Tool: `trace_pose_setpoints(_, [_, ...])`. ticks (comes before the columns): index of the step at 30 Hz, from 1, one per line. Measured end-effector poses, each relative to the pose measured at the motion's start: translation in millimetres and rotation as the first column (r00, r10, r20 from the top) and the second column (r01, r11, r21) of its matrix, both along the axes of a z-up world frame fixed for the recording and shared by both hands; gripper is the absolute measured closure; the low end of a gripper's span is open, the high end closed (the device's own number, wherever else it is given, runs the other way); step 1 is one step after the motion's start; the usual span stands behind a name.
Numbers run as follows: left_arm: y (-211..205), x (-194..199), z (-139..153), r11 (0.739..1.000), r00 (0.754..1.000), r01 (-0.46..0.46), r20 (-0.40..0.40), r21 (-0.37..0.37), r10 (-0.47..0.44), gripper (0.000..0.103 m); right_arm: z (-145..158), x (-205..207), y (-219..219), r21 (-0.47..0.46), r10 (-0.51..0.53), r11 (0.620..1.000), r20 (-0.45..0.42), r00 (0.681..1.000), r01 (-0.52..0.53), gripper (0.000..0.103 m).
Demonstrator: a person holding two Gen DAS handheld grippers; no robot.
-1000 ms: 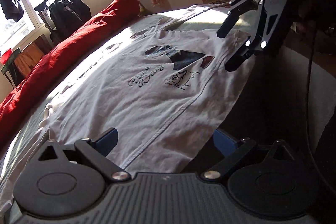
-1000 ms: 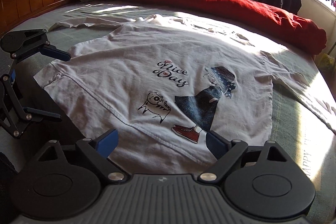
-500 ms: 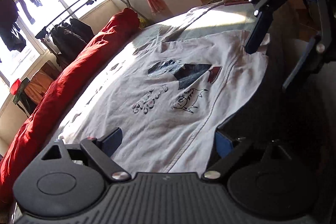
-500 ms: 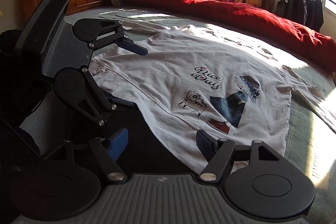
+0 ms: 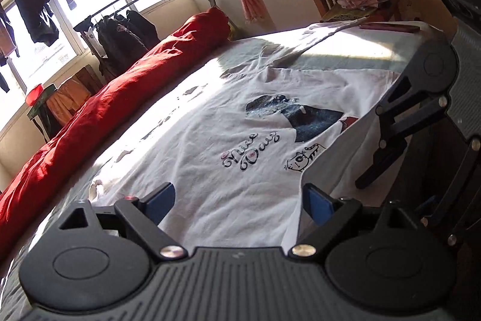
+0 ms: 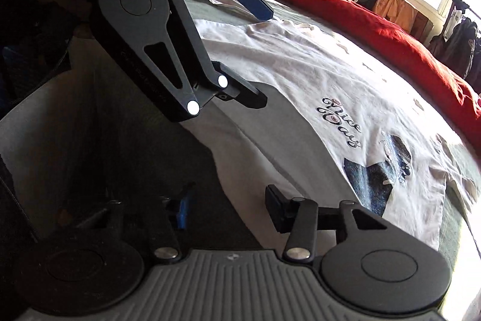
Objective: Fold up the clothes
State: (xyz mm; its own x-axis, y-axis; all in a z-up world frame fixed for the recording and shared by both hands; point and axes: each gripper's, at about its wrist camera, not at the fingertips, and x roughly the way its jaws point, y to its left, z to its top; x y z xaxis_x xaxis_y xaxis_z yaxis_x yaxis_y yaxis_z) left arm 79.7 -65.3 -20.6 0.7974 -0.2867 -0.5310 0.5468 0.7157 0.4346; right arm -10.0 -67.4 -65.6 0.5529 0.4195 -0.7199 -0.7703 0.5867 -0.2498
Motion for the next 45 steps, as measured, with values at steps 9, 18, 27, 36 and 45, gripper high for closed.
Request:
trace_pose_setpoints(9, [26.9, -69.7, 11.8, 0.971, 0.974, 0.227, 0.035, -0.072, -0.225, 0.03, 1.5, -1.7, 8.8, -0.077, -0.008, 0.997, 0.116, 0.993, 0.017, 0.094])
trace_pose_setpoints(18, [-0.5, -58.7, -34.1, 0.929, 0.907, 0.37, -0.217, -0.001, -0.361, 0.038, 3.7, 1.9, 3.4, -0.055, -0.03, 0.998, 0.078, 0.996, 0.034, 0.094])
trace_pose_setpoints(27, [-9.2, -58.5, -21.9, 0.896, 0.882, 0.443, -0.167, -0.021, -0.44, 0.035, 9.1, 10.5, 0.5, -0.025, -0.068, 0.997, 0.063, 0.996, 0.07, 0.095])
trace_pose_setpoints(36, [-13.7, -41.7, -33.6, 0.932, 0.92, 0.359, -0.183, 0.048, -0.346, 0.038, 10.5, 12.8, -2.6, -0.002, -0.075, 0.997, 0.04, 0.996, 0.075, 0.095])
trace_pose_setpoints(45, [-24.7, -33.5, -39.0, 0.924, 0.935, 0.344, -0.151, 0.169, -0.321, 0.039, 7.9, 11.4, -2.9, -0.006, -0.065, 0.998, 0.045, 0.997, 0.065, 0.094])
